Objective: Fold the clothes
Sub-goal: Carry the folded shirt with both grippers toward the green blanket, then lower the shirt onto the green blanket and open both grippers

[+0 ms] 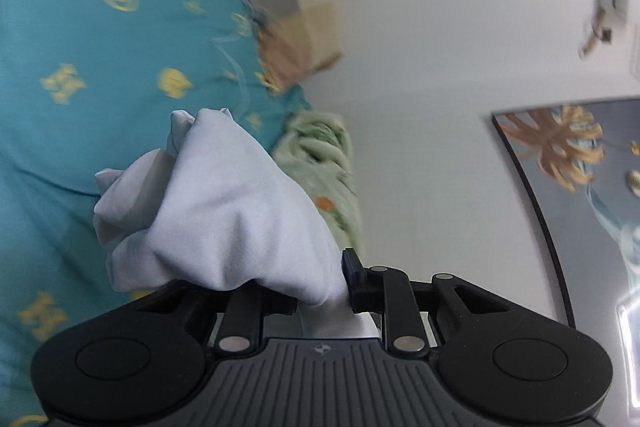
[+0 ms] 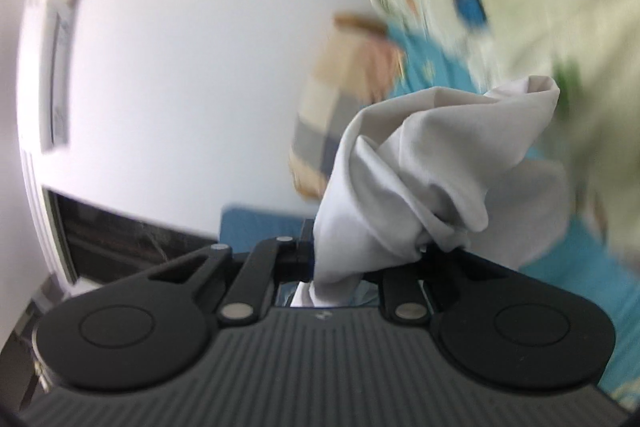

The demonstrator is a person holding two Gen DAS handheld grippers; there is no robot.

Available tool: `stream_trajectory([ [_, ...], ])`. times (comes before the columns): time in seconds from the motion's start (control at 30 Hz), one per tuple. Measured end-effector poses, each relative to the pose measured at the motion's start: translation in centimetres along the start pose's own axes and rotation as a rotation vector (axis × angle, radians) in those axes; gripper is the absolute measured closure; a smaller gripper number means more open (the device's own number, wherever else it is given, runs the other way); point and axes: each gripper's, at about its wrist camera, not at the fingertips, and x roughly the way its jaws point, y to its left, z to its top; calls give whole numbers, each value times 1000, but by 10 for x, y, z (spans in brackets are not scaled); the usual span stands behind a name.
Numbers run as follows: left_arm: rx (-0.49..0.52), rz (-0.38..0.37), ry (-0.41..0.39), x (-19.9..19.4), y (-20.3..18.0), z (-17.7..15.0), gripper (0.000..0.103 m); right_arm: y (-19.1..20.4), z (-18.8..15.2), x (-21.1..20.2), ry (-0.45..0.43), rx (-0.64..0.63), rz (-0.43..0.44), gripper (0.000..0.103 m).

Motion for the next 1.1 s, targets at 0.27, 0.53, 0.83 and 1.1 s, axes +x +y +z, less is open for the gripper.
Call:
stream_trajectory([
  [0.27,136,-219,145,142,-104,-60,79,36,124,-50,-326,-277,18,87],
  [0.53,290,-50,337,214,-48,-167,78,-63,140,-73,-415,-325,-313,87],
  [0.83,390,62,426,205,1,-191,69,-117,125,-76,-315,-208,-440,85],
  [1.1,612,128,419,183,-37,-176,15,-83,102,-89,-265,-328,-521,45],
])
